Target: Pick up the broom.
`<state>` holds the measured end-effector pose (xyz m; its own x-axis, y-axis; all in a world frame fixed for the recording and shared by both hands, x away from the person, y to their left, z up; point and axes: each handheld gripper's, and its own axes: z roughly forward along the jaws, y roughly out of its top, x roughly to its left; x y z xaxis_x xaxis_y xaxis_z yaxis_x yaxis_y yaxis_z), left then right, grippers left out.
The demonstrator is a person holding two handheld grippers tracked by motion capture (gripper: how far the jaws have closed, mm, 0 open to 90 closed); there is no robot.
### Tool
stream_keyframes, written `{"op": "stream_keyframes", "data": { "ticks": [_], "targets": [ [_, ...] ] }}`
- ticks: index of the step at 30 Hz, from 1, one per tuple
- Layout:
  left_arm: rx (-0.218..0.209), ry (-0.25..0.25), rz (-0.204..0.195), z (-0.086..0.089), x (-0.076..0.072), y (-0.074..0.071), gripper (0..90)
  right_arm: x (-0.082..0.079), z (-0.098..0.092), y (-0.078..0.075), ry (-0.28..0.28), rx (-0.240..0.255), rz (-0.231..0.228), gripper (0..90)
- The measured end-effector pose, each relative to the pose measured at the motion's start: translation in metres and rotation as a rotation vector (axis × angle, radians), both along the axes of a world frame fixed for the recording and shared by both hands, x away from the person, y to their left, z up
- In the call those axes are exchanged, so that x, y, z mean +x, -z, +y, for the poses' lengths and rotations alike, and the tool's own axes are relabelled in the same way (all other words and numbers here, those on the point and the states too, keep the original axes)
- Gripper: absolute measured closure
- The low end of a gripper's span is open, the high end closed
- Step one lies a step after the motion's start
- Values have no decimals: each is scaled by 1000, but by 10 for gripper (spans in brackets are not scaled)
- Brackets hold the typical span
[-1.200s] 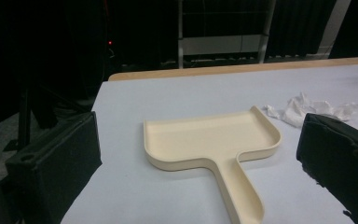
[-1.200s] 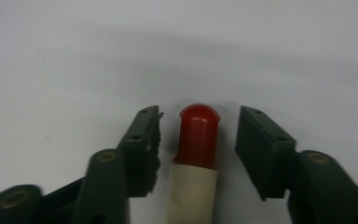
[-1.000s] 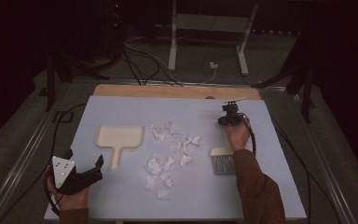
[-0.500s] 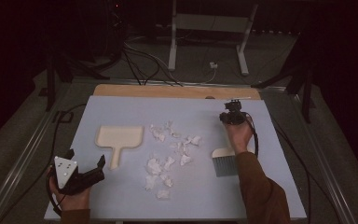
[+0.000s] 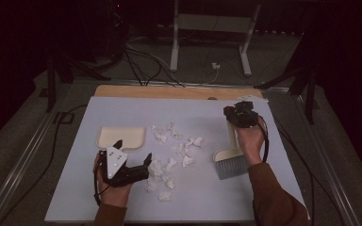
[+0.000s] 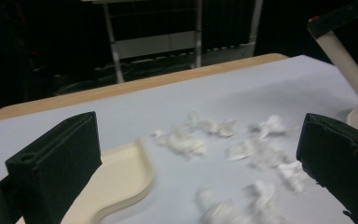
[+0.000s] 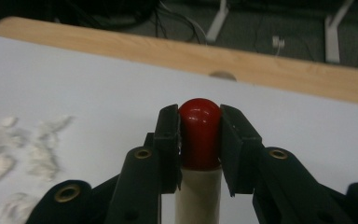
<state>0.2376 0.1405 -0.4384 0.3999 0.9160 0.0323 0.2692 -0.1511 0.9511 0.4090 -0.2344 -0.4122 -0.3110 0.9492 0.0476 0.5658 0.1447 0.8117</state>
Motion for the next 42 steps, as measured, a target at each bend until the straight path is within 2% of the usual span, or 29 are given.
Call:
{"op": "stream_keyframes", "data": {
  "ticks": [5,10,15,20,25,28,39,40,42],
  "targets": [
    [-36,40,11,-24,10,0,5,-16,0,-11,-22,21,-51,708],
    [-46,82,31,-46,16,10,5,-35,-1,-23,-54,51,-94,709],
    [-37,119,60,-64,22,19,6,-44,2,-30,-72,56,-120,710],
    [-79,151,76,-79,27,24,23,-51,4,-34,-84,82,-142,710],
    [-70,203,112,-100,33,29,43,-57,8,-36,-108,97,-154,710],
    [-92,236,136,-111,36,31,58,-60,8,-38,-115,111,-159,710],
    [-48,348,218,-153,47,43,79,-72,20,-43,-159,135,-188,710],
    [-51,354,228,-156,48,44,87,-73,21,-44,-165,135,-189,710],
    [-55,369,248,-159,51,48,168,-76,26,-45,-179,139,-198,710]
  ]
}}
